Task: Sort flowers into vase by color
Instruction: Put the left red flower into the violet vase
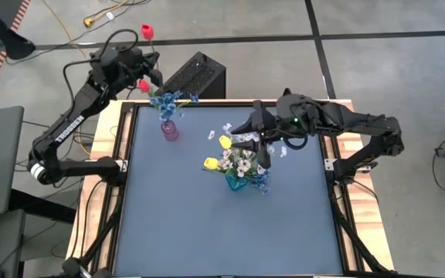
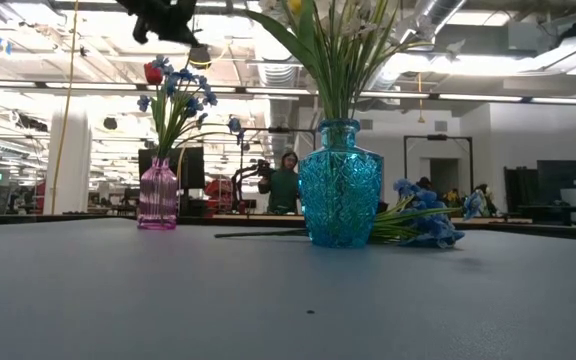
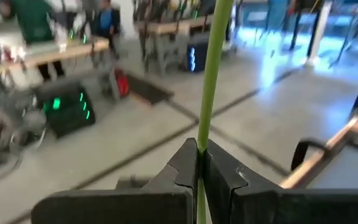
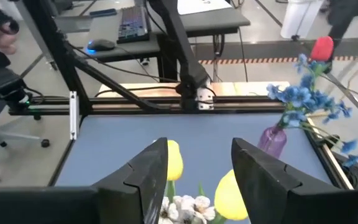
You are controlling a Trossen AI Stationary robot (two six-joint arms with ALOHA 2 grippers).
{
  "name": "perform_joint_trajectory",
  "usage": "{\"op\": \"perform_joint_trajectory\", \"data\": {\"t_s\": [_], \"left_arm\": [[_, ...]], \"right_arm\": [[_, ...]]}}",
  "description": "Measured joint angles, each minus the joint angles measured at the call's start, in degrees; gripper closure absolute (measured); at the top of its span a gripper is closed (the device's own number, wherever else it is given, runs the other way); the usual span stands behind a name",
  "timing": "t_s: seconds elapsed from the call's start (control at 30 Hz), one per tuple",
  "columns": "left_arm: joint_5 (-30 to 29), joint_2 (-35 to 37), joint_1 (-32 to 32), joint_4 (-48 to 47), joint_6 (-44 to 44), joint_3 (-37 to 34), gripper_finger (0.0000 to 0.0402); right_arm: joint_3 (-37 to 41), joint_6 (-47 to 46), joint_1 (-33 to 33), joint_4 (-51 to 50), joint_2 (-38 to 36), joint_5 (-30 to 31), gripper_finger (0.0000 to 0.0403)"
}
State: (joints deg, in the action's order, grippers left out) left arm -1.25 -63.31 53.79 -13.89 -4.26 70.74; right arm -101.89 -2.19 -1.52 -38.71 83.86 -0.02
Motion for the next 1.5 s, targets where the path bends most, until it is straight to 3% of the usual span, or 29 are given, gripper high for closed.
{"op": "perform_joint_trajectory", "data": {"t_s": [0.27, 0.43, 0.9, 1.5], "left_arm": [[5.51, -0.45, 0.12, -4.62, 1.5, 0.0, 0.0401], [4.33, -0.41, -1.66, -5.45, 1.92, -0.41, 0.0401], [1.99, 9.89, -3.05, 6.09, 4.74, -18.83, 0.0401], [0.78, 13.1, -3.05, 6.16, 6.57, -26.79, 0.0401]], "right_arm": [[0.0, -0.2, 0.04, -1.23, -0.69, 0.06, 0.0215], [0.0, 1.15, 0.18, -1.14, -0.69, 0.1, 0.0222], [0.0, 1.15, 0.0, -2.23, -0.69, 0.1, 0.0227], [0.0, 1.13, -0.07, -2.17, -0.69, 0.05, 0.0227]]}}
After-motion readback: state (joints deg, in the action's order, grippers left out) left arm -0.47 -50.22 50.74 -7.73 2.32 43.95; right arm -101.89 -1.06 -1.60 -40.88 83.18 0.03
